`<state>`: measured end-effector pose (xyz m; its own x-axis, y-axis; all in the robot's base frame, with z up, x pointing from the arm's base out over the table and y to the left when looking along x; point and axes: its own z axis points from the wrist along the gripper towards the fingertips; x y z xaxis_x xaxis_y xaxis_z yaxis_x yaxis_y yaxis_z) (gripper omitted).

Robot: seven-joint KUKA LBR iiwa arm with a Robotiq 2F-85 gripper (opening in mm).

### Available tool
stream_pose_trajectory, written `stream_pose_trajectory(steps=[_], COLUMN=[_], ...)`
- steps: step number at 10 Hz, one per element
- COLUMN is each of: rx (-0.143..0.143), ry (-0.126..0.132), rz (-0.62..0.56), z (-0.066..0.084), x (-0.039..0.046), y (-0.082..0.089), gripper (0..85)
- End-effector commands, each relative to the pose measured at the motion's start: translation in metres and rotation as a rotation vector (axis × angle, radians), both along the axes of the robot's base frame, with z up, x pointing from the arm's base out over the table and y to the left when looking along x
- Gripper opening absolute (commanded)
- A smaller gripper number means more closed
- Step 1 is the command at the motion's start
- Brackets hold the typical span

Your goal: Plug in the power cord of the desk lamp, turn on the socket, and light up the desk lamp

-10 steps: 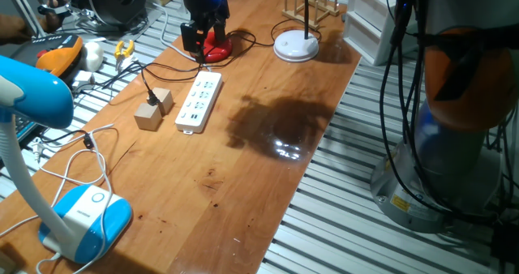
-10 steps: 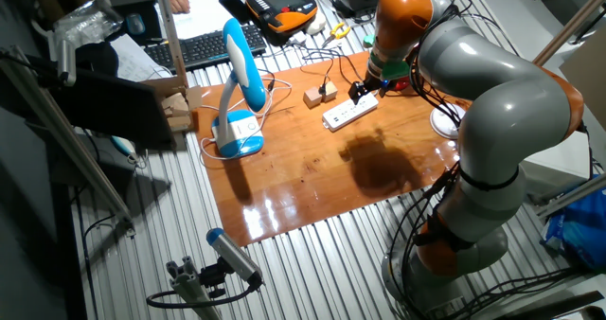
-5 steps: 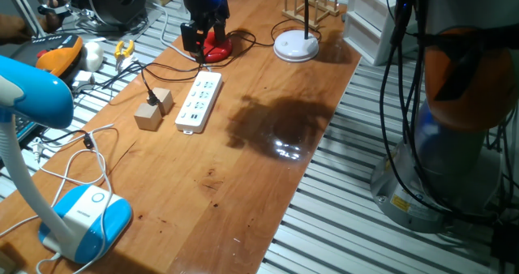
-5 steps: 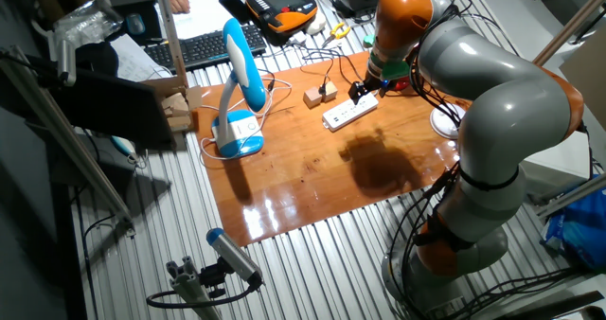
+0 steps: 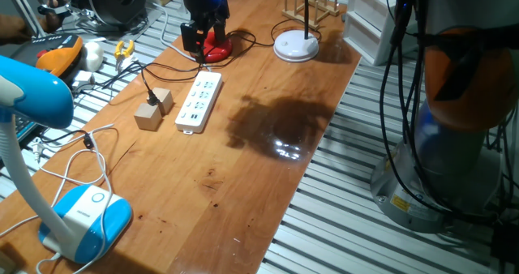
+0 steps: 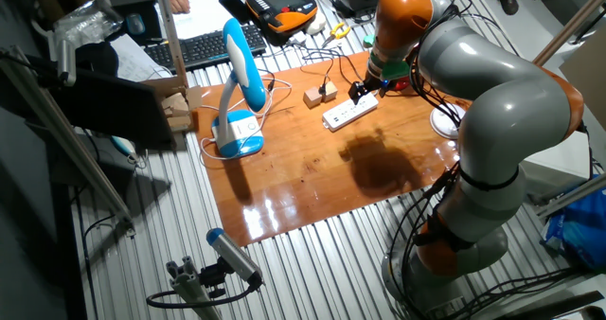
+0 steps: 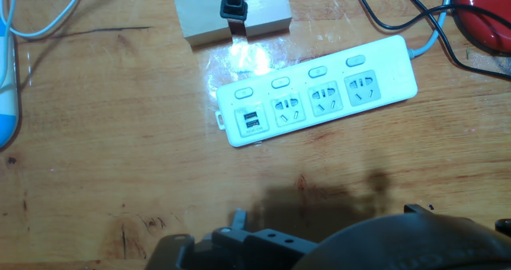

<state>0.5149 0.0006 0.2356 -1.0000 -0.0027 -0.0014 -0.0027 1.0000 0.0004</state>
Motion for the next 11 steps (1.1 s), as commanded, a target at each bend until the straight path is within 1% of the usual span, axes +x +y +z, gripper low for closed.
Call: stream_pose_trajectory(steps=[1, 6, 9, 11], rx=[0.005, 0.005, 0.010, 0.012], ry=[0.272, 0.272, 0.262, 0.261], rz=[0.379, 0.379, 0.389, 0.393], z=[0.0002, 0.0002, -0.0001, -0.0001], x=[0.0001, 0.0000, -0.0004, -0.0005], y=[0.0001, 0.0000, -0.0001, -0.0001], gripper=[0.0, 0.0, 0.0, 0.0])
